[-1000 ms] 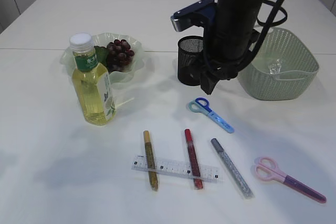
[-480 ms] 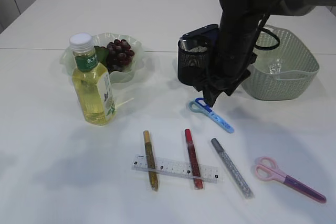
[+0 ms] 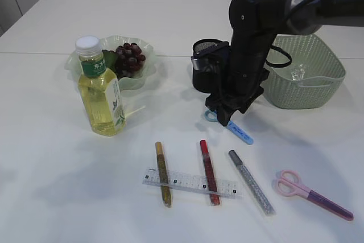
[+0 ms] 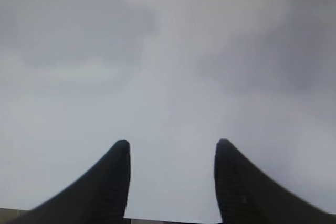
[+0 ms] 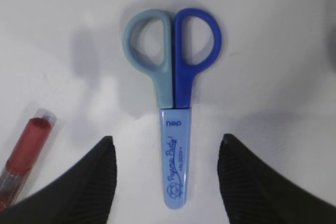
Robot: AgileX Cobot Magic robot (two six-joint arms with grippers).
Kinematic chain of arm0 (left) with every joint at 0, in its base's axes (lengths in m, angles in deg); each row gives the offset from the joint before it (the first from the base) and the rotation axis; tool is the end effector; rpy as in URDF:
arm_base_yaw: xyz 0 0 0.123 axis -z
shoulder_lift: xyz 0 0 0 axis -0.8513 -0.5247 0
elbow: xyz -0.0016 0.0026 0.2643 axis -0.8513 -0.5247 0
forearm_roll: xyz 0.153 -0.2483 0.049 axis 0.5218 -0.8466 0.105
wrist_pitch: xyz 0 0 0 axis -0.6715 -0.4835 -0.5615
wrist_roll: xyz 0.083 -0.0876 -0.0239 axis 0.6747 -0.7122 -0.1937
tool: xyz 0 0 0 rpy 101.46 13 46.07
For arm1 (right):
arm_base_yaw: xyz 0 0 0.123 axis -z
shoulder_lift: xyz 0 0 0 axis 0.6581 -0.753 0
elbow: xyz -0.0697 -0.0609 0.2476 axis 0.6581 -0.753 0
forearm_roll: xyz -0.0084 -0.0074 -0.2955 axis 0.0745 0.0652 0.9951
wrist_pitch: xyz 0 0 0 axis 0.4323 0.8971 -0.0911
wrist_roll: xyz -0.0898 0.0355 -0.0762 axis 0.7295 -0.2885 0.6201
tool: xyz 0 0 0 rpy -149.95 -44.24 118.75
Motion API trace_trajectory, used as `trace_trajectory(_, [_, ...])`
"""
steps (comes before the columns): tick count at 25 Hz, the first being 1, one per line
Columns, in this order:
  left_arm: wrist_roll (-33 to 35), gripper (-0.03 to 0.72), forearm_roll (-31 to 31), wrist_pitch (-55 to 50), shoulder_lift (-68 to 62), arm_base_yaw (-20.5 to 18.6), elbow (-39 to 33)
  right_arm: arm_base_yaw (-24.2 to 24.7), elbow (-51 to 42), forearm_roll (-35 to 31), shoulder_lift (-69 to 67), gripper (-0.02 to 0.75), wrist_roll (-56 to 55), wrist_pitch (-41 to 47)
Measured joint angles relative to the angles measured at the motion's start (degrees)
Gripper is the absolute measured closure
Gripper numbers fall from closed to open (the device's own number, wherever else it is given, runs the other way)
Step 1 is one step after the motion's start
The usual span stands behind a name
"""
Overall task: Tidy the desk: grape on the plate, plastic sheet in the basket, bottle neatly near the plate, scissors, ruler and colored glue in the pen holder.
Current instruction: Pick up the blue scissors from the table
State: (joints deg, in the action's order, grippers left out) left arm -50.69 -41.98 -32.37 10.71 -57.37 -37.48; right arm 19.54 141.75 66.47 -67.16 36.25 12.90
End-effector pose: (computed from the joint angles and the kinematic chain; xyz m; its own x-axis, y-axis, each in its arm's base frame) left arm 0.2644 -0.0176 0.1771 -0.9443 -0.2148 -0.2493 -0.1774 0.9704 -0.1640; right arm 0.4538 0.1808 0.0929 -0.7914 -0.6003 -0.1153 -0.6020 0.7982 -0.0237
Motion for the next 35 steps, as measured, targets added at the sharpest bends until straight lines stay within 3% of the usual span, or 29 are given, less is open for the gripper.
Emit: trace_trajectory(35, [0.0,0.309,0.19,-0.12,0.0,0.0,0.0,0.0,2.23,-0.43,-5.7,0.26,-0.1,-2.77])
